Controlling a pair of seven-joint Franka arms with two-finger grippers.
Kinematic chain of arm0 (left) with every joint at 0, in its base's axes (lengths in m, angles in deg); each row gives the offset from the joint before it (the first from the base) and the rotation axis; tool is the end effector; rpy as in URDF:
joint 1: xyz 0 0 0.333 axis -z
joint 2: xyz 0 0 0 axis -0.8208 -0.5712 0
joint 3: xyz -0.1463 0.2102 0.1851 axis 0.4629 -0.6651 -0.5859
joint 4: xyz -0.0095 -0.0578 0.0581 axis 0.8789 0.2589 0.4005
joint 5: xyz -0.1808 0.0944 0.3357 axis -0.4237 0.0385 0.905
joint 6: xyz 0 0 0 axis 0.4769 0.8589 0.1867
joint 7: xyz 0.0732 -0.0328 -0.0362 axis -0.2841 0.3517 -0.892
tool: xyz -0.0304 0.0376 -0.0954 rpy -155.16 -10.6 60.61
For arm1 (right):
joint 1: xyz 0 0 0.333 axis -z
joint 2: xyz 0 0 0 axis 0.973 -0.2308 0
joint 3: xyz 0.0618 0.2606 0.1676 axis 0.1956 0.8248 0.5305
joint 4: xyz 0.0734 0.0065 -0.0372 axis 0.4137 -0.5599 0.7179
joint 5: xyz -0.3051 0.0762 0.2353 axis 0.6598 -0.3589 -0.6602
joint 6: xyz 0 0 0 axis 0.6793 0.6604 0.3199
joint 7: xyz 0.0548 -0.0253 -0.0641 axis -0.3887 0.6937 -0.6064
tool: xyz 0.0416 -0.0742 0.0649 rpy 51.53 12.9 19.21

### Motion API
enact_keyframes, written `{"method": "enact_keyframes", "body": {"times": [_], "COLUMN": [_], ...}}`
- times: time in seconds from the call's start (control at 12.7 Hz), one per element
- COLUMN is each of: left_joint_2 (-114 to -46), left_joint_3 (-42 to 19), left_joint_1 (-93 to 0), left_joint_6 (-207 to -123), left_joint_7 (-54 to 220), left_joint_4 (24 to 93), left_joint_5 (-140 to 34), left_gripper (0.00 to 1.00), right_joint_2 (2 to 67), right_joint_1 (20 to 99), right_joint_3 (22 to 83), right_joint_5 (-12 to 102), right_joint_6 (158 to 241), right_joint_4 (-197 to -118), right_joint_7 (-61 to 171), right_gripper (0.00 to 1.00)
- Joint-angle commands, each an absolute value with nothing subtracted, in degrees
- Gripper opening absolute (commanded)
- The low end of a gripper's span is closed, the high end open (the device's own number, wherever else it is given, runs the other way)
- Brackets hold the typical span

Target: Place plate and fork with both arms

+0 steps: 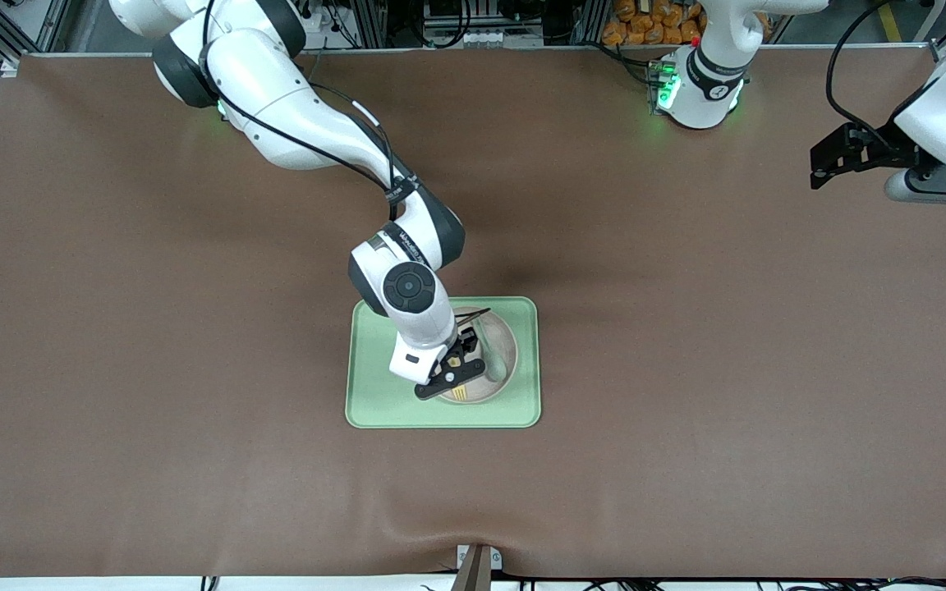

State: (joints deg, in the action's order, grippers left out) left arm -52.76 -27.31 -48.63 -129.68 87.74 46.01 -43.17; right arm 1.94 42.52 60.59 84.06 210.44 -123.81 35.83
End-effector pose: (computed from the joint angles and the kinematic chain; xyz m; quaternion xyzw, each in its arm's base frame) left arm 0.5265 -0.0801 0.6482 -0.9976 0.0596 0.0328 0.0130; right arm 0.6301 0.4560 0.2166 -0.9794 -0.1957 -0.0423 0.0239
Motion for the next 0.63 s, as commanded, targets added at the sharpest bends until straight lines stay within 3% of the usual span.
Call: {"method": "enact_keyframes", "body": {"times": [0.0, 0.24, 0.55], "left_joint_2": [-51.06, -50.97, -50.97], "left_joint_3": [-20.61, -19.86, -23.73], "left_joint_1": [-55.12, -55.43, -52.00], "left_joint_6": [-128.98, -128.98, -128.89], "left_joint_7": [88.66, 88.66, 88.83], "left_joint_4": [47.09, 47.18, 47.18], "left_joint_5": [-42.40, -42.40, -42.40], "left_gripper": [1.00, 1.00, 1.00], "right_joint_2": [1.10, 1.10, 0.66], "right_joint_1": [42.03, 42.03, 41.94], "right_joint_3": [60.16, 60.25, 60.16], "right_joint_5": [84.97, 84.97, 84.97], "right_joint_6": [210.44, 210.35, 210.44], "right_joint_4": [-123.28, -123.37, -123.37], "right_joint_7": [34.23, 34.15, 34.15], "right_gripper": [0.57, 0.53, 0.53]}}
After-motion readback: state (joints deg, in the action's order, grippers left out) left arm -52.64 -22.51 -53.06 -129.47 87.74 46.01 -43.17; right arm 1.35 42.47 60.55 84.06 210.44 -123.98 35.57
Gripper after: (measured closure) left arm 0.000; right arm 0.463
